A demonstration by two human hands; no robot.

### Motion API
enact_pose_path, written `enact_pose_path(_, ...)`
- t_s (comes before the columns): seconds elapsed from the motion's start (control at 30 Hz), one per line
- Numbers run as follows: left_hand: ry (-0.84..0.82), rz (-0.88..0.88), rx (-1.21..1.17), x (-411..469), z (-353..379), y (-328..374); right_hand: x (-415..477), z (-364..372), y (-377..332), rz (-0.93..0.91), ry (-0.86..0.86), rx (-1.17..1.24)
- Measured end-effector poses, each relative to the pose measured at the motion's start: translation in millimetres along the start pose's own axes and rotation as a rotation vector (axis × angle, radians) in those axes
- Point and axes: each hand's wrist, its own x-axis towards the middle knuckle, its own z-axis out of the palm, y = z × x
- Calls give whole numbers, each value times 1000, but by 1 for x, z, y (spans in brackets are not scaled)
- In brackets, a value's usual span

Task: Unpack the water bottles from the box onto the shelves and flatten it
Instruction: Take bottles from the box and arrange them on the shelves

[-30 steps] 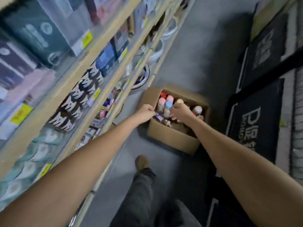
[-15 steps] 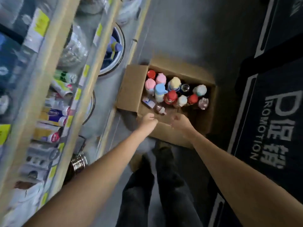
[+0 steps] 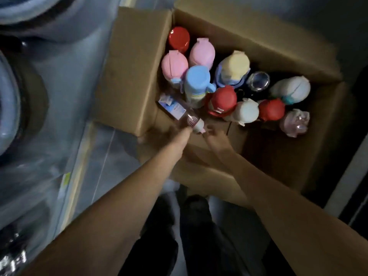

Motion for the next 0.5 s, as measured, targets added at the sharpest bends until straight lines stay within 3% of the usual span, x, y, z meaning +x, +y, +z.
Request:
enact_pose_path(0.13, 38, -24, -162, 76, 14, -12, 63, 40, 21, 12, 17, 132)
enact_pose_path(0.27, 18, -92, -373, 123, 31, -9, 106, 63, 38, -65, 37, -47)
enact_pose_path(0.5, -32, -118, -425, 116, 24, -3, 110, 67, 37, -103, 19, 40)
